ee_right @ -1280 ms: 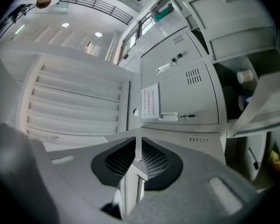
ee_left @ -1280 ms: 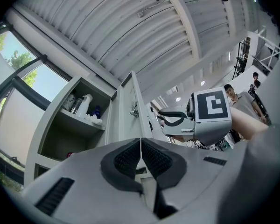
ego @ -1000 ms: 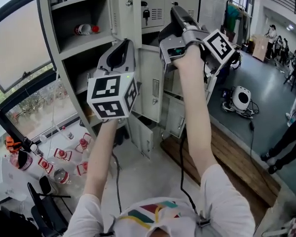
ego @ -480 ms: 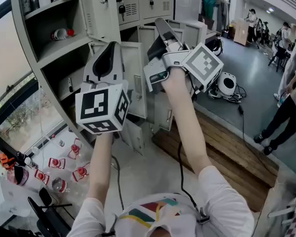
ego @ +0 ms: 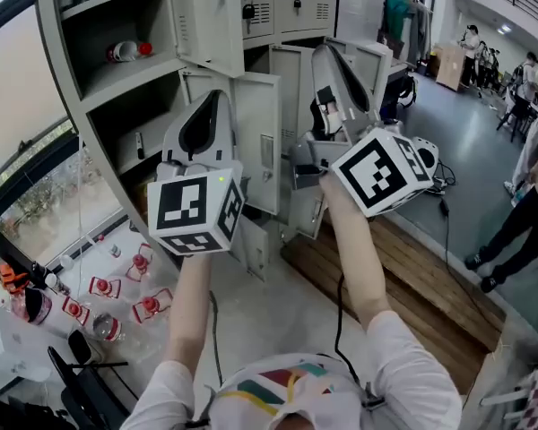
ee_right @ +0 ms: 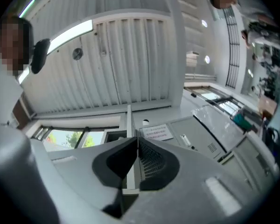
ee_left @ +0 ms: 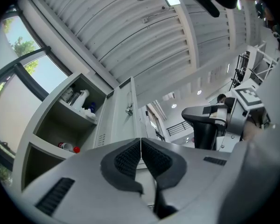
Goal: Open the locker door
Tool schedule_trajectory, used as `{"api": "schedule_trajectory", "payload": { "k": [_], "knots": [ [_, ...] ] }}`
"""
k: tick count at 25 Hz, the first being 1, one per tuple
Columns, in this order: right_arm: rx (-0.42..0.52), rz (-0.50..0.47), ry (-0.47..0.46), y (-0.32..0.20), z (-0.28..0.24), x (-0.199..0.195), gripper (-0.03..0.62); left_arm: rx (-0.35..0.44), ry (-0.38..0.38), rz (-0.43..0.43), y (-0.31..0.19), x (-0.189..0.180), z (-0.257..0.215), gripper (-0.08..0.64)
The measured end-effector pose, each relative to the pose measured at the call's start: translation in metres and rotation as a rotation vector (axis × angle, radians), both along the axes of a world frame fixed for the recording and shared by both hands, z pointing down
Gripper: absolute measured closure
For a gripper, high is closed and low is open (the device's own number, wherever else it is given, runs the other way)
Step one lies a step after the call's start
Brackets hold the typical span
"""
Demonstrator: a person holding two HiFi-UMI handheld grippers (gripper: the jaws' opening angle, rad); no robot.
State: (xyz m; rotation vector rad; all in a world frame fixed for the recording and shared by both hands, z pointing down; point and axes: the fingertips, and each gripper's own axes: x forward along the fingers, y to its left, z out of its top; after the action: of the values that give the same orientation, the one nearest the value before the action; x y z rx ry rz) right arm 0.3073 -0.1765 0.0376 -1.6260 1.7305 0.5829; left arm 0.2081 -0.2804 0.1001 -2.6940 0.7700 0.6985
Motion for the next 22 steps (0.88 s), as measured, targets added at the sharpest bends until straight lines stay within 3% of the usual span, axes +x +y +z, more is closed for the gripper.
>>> {"api": "schedule_trajectory", "payload": {
  "k": [6,10,16,22],
  "knots": [
    [0.014,0.268,0.225,0.009,0.025,-0.035,0.588,0.001,-0.009,-0.063,-0.005,-0.025,0.024,0.545],
    [0.001,0.381,0.326,0.005,0.049,-0.059,0.589,0.001,-0.016,-0.112,-0.008,-0.045,0.039,0.545],
    [-0.035,0.452,0.441,-0.012,0.080,-0.093,0.589,-0.014,-0.040,-0.182,-0.013,-0.074,0.058,0.545],
    [-0.058,0.446,0.478,-0.032,0.115,-0.126,0.589,0.000,-0.032,-0.226,-0.014,-0.103,0.083,0.545]
  ]
}}
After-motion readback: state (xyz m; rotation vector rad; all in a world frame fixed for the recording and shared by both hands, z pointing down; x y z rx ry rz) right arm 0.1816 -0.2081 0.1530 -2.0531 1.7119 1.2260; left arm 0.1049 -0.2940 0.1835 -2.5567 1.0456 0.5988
